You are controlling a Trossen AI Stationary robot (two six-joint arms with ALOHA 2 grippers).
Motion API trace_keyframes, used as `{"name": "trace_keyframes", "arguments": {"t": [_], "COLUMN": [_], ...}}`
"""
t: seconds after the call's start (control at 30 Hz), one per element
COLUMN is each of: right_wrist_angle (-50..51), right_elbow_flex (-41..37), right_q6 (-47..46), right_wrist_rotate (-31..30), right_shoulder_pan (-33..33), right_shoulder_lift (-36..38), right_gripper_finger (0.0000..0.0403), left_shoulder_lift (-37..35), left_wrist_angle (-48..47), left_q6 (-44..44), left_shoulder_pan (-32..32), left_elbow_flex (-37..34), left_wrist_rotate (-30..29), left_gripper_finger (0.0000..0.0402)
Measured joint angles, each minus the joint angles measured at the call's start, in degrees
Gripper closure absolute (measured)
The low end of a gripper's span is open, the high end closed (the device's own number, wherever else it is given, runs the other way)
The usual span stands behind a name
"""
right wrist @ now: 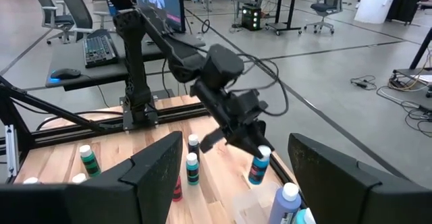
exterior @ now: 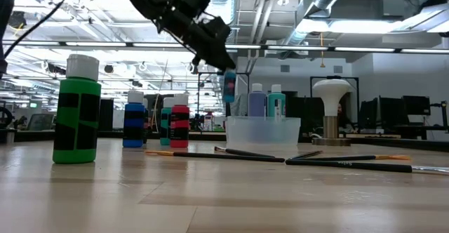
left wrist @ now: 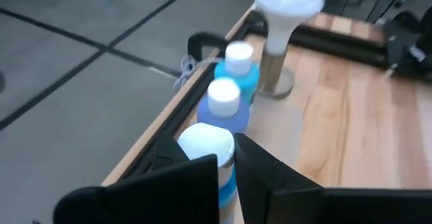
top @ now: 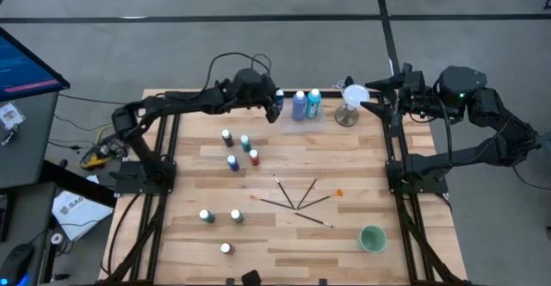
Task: Pick & Place Paint Supplies
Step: Put the top blue paint bottle into the transparent bin
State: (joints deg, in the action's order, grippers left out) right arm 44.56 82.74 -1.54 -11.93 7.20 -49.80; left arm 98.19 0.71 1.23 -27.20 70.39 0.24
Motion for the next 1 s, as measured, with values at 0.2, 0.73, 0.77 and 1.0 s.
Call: {"name": "trace_keyframes", "arguments": {"t": [0.2,0.73,0.77,1.0], "right_wrist_angle": [0.00,0.78,1.03,1.79], "right_elbow_flex": [0.00,0.00,0.00,0.00], "right_q6": [-1.05,-1.05,-1.03,-0.92], "right_wrist_rotate": [-0.05,-0.13,-0.12,-0.12], "right_shoulder_pan": [0.00,0.00,0.00,0.00], "right_shoulder_lift": [0.00,0.00,0.00,0.00], "right_gripper_finger": [0.0137,0.0137,0.0137,0.0137], "left_shoulder_lift": [3.79,11.68,12.17,15.24], "left_wrist_angle": [4.97,14.77,15.26,18.84], "left_q6": [-0.46,-2.14,-2.16,-2.11], "left_shoulder_pan": [0.17,0.24,0.24,0.15], "left_elbow_flex": [0.02,0.07,0.07,0.07], "left_wrist_rotate": [0.25,-0.21,-0.77,-2.51], "left_gripper_finger": [0.0401,0.0401,0.0401,0.0401]}}
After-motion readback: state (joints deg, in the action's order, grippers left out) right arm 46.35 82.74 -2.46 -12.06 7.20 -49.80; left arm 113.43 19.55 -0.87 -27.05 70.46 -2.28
